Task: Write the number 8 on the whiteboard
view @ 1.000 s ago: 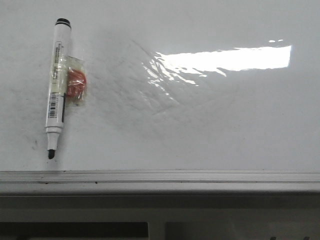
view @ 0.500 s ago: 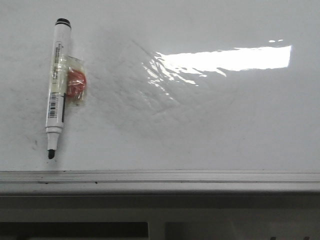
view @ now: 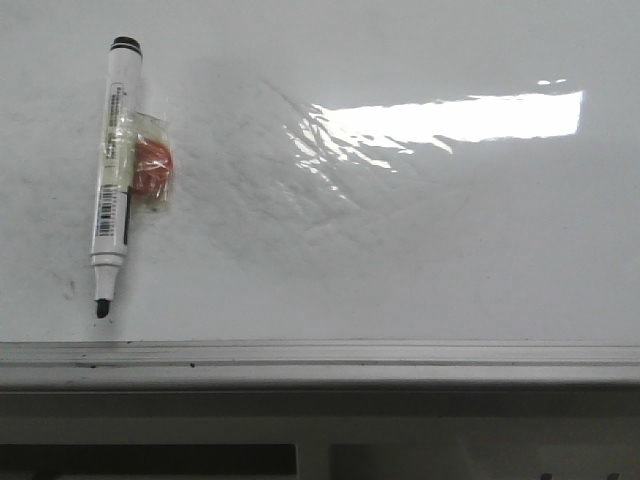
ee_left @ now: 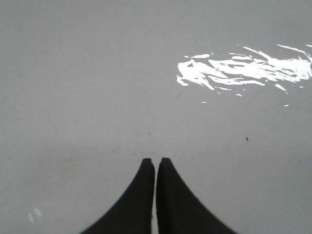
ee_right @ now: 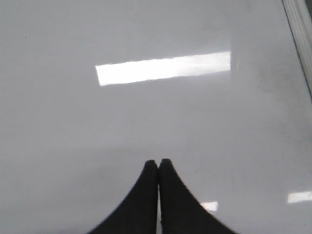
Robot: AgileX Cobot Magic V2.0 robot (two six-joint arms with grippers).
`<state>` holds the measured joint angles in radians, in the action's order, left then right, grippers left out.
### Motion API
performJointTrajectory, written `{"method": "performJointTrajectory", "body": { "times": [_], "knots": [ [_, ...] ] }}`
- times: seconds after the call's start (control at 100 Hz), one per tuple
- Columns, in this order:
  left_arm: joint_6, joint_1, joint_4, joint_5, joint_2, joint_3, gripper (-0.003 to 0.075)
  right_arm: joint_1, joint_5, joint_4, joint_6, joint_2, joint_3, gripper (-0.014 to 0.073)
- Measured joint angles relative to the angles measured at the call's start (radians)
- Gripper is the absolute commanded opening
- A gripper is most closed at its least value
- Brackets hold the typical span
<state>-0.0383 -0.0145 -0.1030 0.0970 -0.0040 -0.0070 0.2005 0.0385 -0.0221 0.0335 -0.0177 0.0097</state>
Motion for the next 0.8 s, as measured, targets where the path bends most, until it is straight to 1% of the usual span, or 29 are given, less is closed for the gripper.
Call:
{"method": "performJointTrajectory", "body": {
  "times": [0.8],
  "knots": [
    [0.0, 0.0, 0.0, -0.002, 0.0, 0.0, -0.002, 0.0, -0.01, 0.0, 0.0, 0.0, 0.0, -0.0063]
  ]
}}
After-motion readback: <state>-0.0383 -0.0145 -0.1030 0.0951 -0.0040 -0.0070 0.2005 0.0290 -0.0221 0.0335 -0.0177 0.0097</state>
